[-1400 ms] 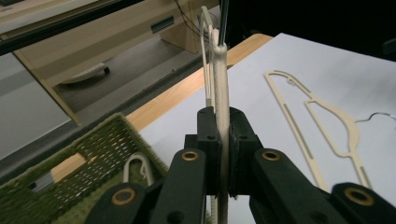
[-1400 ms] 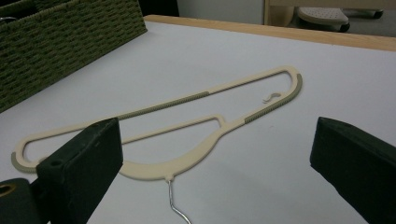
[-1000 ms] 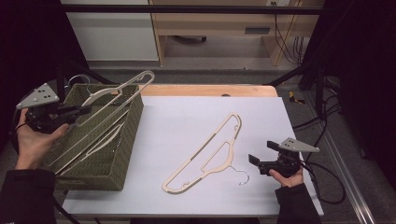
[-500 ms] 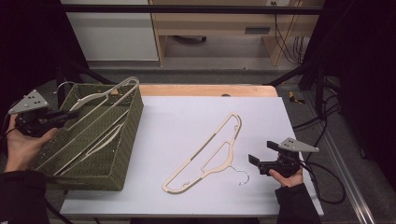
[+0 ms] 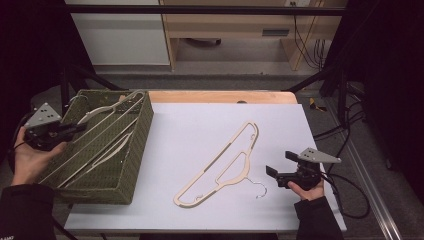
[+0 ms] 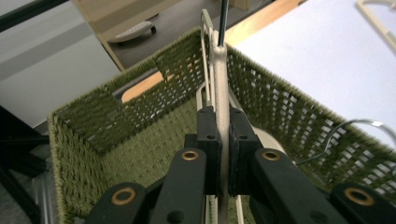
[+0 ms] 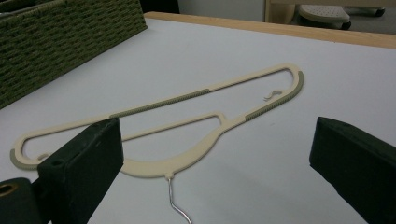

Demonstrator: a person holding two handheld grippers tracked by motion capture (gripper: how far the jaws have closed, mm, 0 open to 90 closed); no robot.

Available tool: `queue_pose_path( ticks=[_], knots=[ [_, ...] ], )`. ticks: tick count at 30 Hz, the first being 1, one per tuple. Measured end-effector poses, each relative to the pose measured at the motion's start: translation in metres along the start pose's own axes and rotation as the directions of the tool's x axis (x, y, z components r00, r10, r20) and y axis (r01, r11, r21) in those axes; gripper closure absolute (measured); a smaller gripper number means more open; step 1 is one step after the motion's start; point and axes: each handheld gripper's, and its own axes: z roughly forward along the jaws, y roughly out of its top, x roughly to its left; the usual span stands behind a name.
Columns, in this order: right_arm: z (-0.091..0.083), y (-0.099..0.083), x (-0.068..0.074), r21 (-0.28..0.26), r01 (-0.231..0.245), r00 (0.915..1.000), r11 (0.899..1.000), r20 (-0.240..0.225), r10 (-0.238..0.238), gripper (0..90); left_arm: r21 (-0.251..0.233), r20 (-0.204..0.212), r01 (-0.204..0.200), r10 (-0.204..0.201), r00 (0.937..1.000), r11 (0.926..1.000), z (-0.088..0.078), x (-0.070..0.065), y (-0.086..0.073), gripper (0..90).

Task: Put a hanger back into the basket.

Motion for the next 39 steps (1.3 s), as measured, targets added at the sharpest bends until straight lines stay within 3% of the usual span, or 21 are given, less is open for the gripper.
queue_pose_path(
  ticks=[12, 15, 16, 19, 21, 26, 29, 35, 39],
  knots=[
    [0.001, -0.001, 0.000, 0.006, 0.010, 0.9999, 1.000, 0.001, -0.010, 3.4, 0.092, -0.007, 0.030, -0.029, 0.9995, 0.9954, 0.036, -0.011, -0.036, 85.3],
    [0.002, -0.001, 0.000, 0.009, 0.009, 1.0000, 1.000, -0.002, -0.009, 3.4, 0.109, 0.001, 0.050, -0.050, 0.9987, 0.9928, 0.039, -0.012, -0.042, 85.1],
    [0.002, -0.001, 0.000, 0.009, 0.012, 0.9999, 1.000, -0.005, -0.012, 3.4, 0.120, 0.024, 0.067, -0.070, 0.9972, 0.9905, 0.040, -0.011, -0.043, 84.6],
    [0.002, -0.001, 0.001, 0.009, 0.008, 1.0000, 1.000, -0.002, -0.008, 3.4, 0.169, 0.054, 0.068, -0.078, 0.9955, 0.9833, 0.043, -0.013, -0.046, 82.2],
    [0.002, -0.001, 0.001, 0.009, 0.010, 0.9999, 1.000, -0.003, -0.010, 3.5, 0.163, 0.060, 0.076, -0.087, 0.9944, 0.9837, 0.043, -0.015, -0.047, 81.3],
    [0.002, -0.001, 0.001, 0.012, 0.009, 0.9999, 1.000, -0.008, -0.009, 3.4, 0.209, 0.119, 0.081, -0.108, 0.9870, 0.9746, 0.046, -0.020, -0.045, 78.3],
    [0.002, -0.001, 0.001, 0.011, 0.005, 1.0000, 1.000, -0.007, -0.005, 3.4, 0.235, 0.134, 0.073, -0.106, 0.9853, 0.9693, 0.049, -0.025, -0.045, 74.2],
    [0.001, -0.001, 0.001, 0.010, 0.015, 0.9998, 1.000, -0.010, -0.015, 3.4, 0.244, 0.162, 0.075, -0.117, 0.9797, 0.9669, 0.051, -0.031, -0.045, 65.9],
    [0.001, -0.001, 0.001, 0.011, 0.015, 0.9998, 1.000, -0.012, -0.015, 3.4, 0.261, 0.170, 0.060, -0.107, 0.9798, 0.9636, 0.049, -0.032, -0.044, 61.9]
  ],
)
